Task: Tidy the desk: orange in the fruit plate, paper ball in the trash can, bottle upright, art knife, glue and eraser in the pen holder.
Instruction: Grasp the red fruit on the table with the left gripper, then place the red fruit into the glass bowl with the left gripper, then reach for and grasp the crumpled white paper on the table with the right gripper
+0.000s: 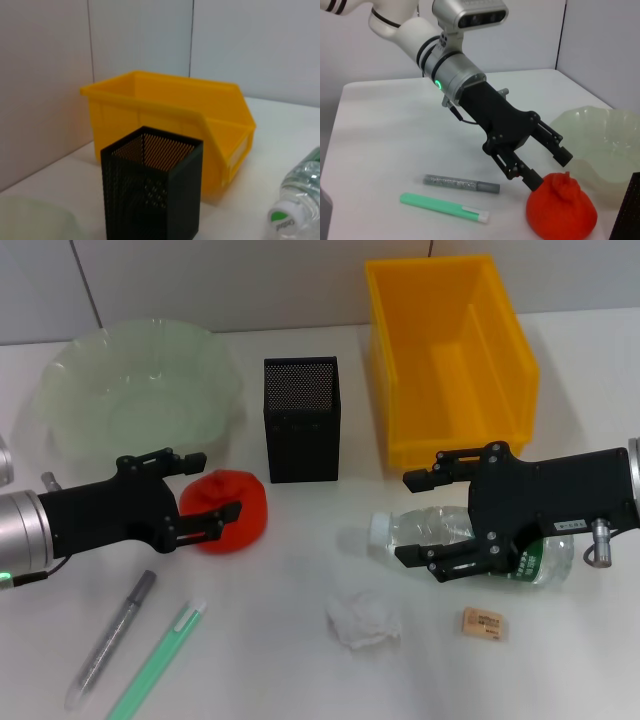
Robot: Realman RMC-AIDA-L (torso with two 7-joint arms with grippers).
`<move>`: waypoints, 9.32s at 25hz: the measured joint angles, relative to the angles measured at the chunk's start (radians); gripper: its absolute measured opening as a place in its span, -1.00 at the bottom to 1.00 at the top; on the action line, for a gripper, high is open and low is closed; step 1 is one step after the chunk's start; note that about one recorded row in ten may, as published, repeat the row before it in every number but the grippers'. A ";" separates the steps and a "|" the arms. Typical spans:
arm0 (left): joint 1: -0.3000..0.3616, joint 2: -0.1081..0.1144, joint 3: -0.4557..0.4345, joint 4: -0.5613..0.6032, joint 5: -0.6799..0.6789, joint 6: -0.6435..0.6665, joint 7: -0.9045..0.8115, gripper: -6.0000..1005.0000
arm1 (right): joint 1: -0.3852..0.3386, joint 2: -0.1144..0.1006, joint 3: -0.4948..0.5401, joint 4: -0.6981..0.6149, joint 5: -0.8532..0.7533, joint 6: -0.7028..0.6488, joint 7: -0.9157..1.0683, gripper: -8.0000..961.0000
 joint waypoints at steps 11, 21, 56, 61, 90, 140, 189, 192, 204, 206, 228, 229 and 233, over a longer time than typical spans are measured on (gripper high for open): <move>-0.009 -0.005 0.012 -0.038 0.000 -0.082 0.032 0.56 | -0.005 -0.001 0.040 -0.001 0.028 -0.044 0.002 0.62; -0.023 -0.006 0.034 -0.057 -0.005 -0.118 0.034 0.51 | -0.005 -0.002 0.044 -0.001 0.030 -0.050 0.001 0.62; -0.043 -0.001 0.108 -0.074 0.000 -0.150 0.021 -0.60 | -0.008 0.000 0.045 -0.004 0.031 -0.044 -0.004 0.62; -0.003 -0.006 0.116 -0.024 -0.006 -0.077 0.041 -0.71 | -0.008 0.000 0.045 0.005 0.031 -0.042 -0.006 0.62; -0.056 -0.005 -0.055 -0.011 -0.298 -0.180 0.210 -0.80 | -0.019 0.001 0.045 0.001 0.038 -0.054 -0.008 0.61; -0.136 0.001 -0.078 -0.168 -0.373 -0.307 0.288 0.65 | -0.022 0.000 0.047 0.012 0.036 -0.062 -0.005 0.61; -0.105 0.005 -0.074 0.101 0.053 0.267 -0.073 0.66 | 0.033 -0.005 0.056 -0.121 -0.255 -0.199 0.255 0.58; -0.104 0.005 -0.074 0.100 0.053 0.267 -0.071 0.66 | 0.075 -0.003 0.033 -0.096 -0.283 -0.187 0.272 0.58; -0.112 -0.001 -0.074 0.096 0.095 0.254 -0.079 0.66 | 0.148 -0.005 -0.112 0.047 -0.350 -0.025 0.277 0.56; -0.113 -0.002 -0.074 0.093 0.095 0.254 -0.079 0.66 | 0.156 -0.005 -0.133 0.061 -0.350 -0.006 0.275 0.56; -0.109 -0.002 -0.074 0.058 0.092 0.236 -0.037 0.66 | 0.203 0.000 -0.276 0.131 -0.332 0.114 0.283 0.53; -0.109 -0.003 -0.074 0.056 0.092 0.234 -0.035 0.66 | 0.203 0.000 -0.276 0.133 -0.330 0.115 0.283 0.53; -0.108 -0.003 -0.076 0.053 0.089 0.230 -0.030 0.66 | 0.203 0.000 -0.277 0.134 -0.328 0.116 0.285 0.52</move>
